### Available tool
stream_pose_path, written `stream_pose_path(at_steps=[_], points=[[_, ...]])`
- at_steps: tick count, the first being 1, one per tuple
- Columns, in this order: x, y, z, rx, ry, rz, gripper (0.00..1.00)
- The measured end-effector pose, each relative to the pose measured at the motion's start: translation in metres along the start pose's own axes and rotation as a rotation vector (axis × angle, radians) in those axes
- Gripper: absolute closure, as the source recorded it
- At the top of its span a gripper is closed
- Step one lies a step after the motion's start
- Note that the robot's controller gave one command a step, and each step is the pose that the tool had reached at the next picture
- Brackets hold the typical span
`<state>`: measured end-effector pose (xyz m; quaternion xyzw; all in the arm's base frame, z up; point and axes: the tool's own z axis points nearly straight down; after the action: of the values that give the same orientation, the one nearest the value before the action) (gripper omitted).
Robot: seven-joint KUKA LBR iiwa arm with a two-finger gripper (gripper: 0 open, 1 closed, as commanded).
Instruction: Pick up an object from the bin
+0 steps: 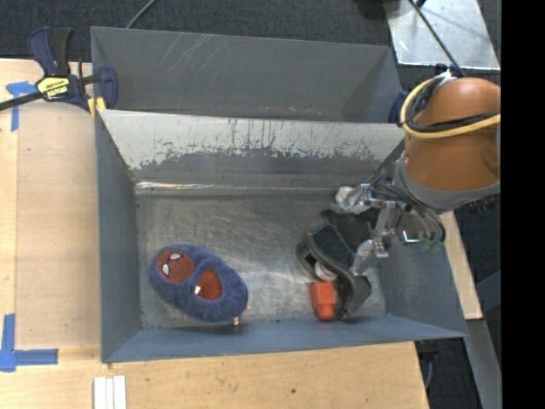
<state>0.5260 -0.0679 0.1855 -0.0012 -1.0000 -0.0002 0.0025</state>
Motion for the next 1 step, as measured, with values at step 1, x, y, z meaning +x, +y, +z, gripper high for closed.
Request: stream_pose_path(at_steps=[1], points=[[-0.0162,-0.0263,0.0679,0.004,-0.019,-0.254,0.00]])
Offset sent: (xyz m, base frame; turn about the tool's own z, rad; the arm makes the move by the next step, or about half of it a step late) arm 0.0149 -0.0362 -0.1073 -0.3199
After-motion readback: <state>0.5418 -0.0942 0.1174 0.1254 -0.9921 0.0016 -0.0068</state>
